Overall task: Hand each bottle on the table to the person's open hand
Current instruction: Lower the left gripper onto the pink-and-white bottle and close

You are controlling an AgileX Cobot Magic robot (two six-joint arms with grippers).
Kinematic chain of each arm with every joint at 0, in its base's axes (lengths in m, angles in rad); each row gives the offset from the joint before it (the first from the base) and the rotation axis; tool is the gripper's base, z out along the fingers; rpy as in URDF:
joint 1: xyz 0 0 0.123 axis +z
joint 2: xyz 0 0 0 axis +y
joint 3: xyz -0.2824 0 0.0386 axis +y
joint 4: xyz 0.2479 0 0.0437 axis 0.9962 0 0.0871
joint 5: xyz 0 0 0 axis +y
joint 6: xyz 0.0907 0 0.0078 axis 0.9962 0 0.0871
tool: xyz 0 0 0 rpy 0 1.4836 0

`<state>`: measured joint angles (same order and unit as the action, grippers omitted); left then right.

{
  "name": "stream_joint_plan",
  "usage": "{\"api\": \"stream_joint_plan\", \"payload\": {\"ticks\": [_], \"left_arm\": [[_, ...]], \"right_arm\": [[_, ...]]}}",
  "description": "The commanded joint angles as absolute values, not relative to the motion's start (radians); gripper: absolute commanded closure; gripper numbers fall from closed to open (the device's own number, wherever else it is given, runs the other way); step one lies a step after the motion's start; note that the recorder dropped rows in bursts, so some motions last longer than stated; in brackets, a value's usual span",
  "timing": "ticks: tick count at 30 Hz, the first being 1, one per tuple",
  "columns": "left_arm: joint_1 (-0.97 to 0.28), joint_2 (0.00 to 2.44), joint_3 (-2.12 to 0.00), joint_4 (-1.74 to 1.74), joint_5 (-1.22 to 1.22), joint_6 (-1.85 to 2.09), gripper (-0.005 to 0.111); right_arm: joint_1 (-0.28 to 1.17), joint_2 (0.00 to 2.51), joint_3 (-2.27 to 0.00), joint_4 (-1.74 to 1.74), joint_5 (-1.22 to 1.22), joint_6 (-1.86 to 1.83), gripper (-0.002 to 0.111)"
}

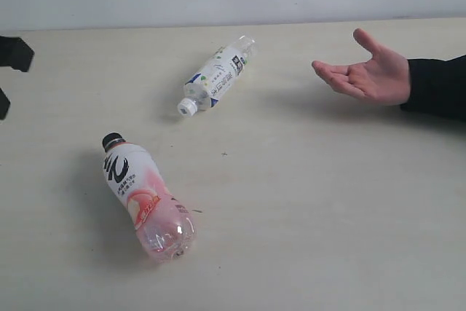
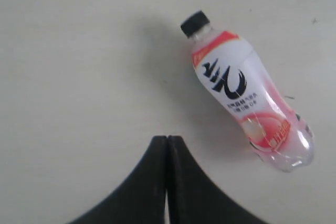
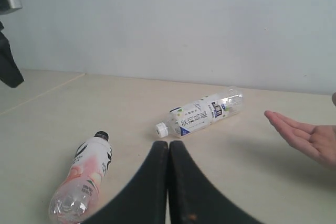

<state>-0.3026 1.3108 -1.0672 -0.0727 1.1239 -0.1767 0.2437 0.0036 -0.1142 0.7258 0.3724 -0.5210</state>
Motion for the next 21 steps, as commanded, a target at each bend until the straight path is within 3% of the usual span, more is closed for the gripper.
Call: {"api": "stream_joint_plan", "payload": {"ticks": [1,7,9,13,17,19,21], "left_arm": [[-0.404,1.352,-1.035,-0.102,1.116,-0.308,0.107],[-0.544,1.387,-1.023,-0.066,1.045,-0.492,0.106],[-0.573,1.404,-1.023,-0.065,1.063,-0.503,0.1],[-0.609,1.444,-1.023,-0.067,1.083,-0.513,0.075],[-0.626,1.486,-1.023,-0.093,1.08,-0.515,0.041],[-0.626,1.506,-1.023,-0.093,1.042,-0.54,0.033],[-0.626,1.528,-1.023,-0.084,1.0,-0.586,0.032]], "right_arm": [[0.245,0.0,-0.12,0.726,0.363,-0.521,0.108],[0.245,0.0,-0.12,0.726,0.363,-0.521,0.108],[0.245,0.0,-0.12,0.726,0.363,-0.521,0.108],[0.245,0.0,-0.12,0.726,0.363,-0.521,0.108],[0.245,0.0,-0.12,0.726,0.363,-0.521,0.108],[0.245,0.0,-0.12,0.726,0.363,-0.521,0.108],[0.245,0.0,-0.12,0.726,0.363,-0.521,0.108]]}}
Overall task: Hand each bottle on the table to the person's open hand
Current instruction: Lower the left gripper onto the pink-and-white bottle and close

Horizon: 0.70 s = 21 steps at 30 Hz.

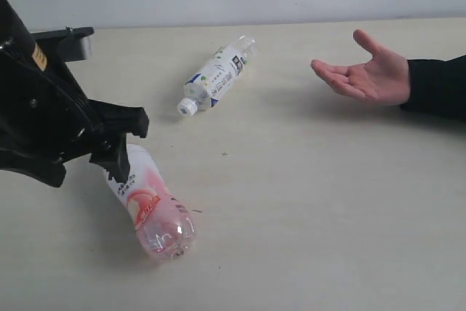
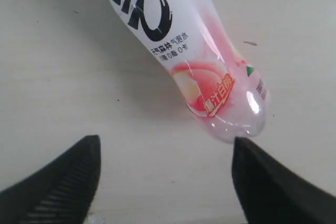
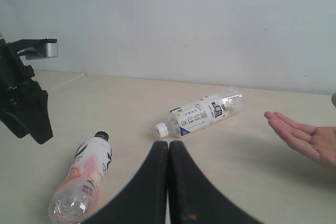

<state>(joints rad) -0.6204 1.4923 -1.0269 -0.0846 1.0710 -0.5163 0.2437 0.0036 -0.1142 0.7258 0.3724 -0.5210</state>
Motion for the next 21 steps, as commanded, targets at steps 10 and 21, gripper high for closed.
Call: {"api": "stream_joint_plan", "payload": {"ticks": [10,21], "left_arm": [[-0.628,1.63,-1.023,-0.064,0.864,-0.638,0.033],[-0.628,1.641,-1.023,-0.151,0.828,-0.911,0.033]], "right_arm": [[0.245,0.0,-0.12,0.726,0.363,-0.521,0.108],[0.245,0.0,-0.12,0.726,0.363,-0.521,0.108]]}}
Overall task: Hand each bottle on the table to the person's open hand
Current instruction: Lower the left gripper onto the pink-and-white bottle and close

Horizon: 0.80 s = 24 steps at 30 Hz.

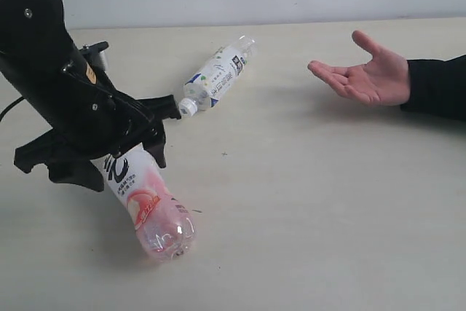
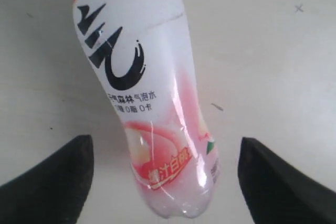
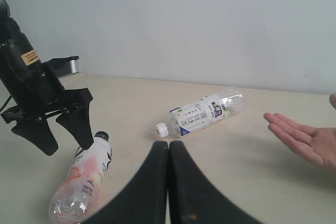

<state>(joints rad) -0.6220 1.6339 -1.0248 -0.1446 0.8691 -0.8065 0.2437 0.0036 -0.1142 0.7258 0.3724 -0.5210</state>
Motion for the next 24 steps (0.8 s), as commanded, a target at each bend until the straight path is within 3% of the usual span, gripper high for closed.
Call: {"api": "stream_joint_plan", "payload": {"ticks": [1,12,24], "left_arm": [[-0.628,1.641,-1.023,-0.151,0.828,-0.944,0.033],[-0.628,1.641,-1.008,-0.129,0.85,-1.142,0.033],[-0.628,1.648,-0.882,-0.137,0.629,-1.186,0.033]], "right_arm": [[0.245,0.0,-0.12,0.726,0.363,-0.521,0.108],[0.245,0.0,-0.12,0.726,0.363,-0.521,0.108],[0.245,0.0,-0.12,0.726,0.374,-0.521,0.108]]}}
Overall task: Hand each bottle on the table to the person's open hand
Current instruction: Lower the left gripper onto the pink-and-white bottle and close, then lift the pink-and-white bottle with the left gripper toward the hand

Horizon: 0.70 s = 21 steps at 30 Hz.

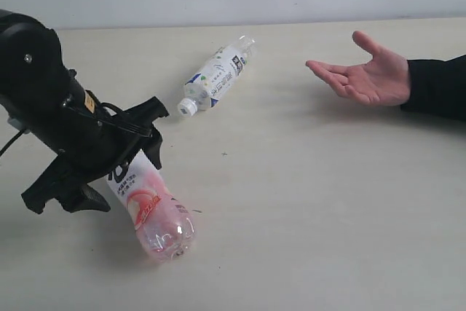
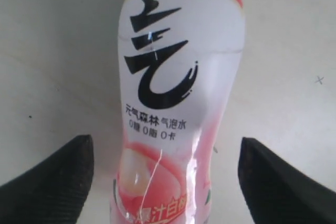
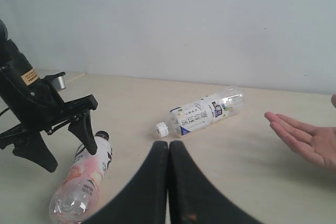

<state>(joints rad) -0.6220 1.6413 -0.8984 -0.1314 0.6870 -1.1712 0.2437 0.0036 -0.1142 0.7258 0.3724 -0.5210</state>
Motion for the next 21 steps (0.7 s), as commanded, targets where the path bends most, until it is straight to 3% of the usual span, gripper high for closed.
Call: {"api": "stream_joint_plan", "payload": {"ticks": [1,21], "left_arm": [[-0.628,1.653,-0.882,-0.137,0.62,-1.186,0.033],[-0.63,1.81,-0.884,-0.145,0.557,-1.183,0.033]], "right_arm": [[0.245,0.0,-0.12,0.726,0.374,-0.521,0.108],[0.245,0.0,-0.12,0.726,0.374,-0.521,0.108]]}}
